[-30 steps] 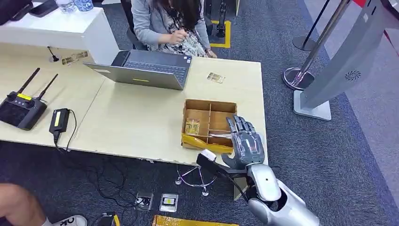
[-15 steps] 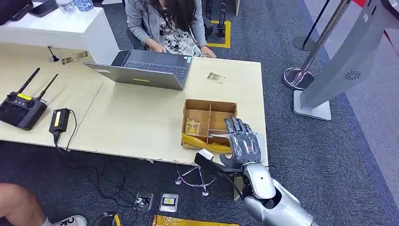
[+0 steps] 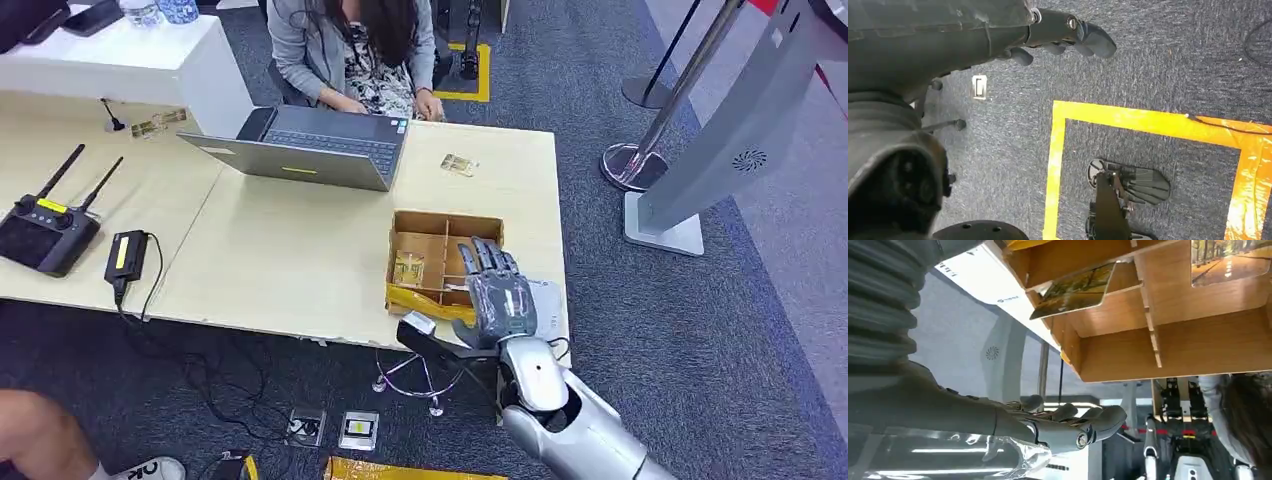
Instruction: Pass the card to the sensor for recognition and then transmit it.
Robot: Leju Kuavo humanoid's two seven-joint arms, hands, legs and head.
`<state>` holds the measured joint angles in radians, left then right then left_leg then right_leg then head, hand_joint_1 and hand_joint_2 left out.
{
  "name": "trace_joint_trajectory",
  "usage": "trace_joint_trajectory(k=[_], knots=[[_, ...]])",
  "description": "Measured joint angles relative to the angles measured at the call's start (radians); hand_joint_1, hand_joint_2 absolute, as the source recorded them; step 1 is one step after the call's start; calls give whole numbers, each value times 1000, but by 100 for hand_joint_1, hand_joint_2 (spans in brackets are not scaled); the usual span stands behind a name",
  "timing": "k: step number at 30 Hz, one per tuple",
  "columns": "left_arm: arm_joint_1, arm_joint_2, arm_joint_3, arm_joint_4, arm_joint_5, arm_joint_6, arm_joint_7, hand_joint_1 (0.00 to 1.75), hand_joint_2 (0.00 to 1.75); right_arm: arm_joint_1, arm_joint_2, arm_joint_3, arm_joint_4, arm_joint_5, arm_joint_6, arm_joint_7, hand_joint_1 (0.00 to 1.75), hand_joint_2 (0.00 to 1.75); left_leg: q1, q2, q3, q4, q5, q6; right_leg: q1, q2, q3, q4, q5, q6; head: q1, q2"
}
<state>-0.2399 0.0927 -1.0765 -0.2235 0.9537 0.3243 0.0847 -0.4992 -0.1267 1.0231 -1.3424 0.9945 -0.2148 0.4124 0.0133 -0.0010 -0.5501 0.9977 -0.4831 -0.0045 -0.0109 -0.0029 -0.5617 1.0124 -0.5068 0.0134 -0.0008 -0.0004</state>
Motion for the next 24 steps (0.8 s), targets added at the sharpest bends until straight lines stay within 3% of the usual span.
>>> trace_joint_trajectory(k=[14, 24], knots=[[-7, -1, 0, 0, -5, -12, 8, 0, 0, -46, 71, 10, 134, 2, 15, -27, 0, 175, 0, 0, 0, 0, 0, 0, 0, 0, 0, 0, 0, 0, 0, 0], [-8, -2, 0, 0, -5, -12, 8, 0, 0, -60, 91, 12, 196, -2, 16, -30, 0, 175, 0, 0, 0, 0, 0, 0, 0, 0, 0, 0, 0, 0, 0, 0]])
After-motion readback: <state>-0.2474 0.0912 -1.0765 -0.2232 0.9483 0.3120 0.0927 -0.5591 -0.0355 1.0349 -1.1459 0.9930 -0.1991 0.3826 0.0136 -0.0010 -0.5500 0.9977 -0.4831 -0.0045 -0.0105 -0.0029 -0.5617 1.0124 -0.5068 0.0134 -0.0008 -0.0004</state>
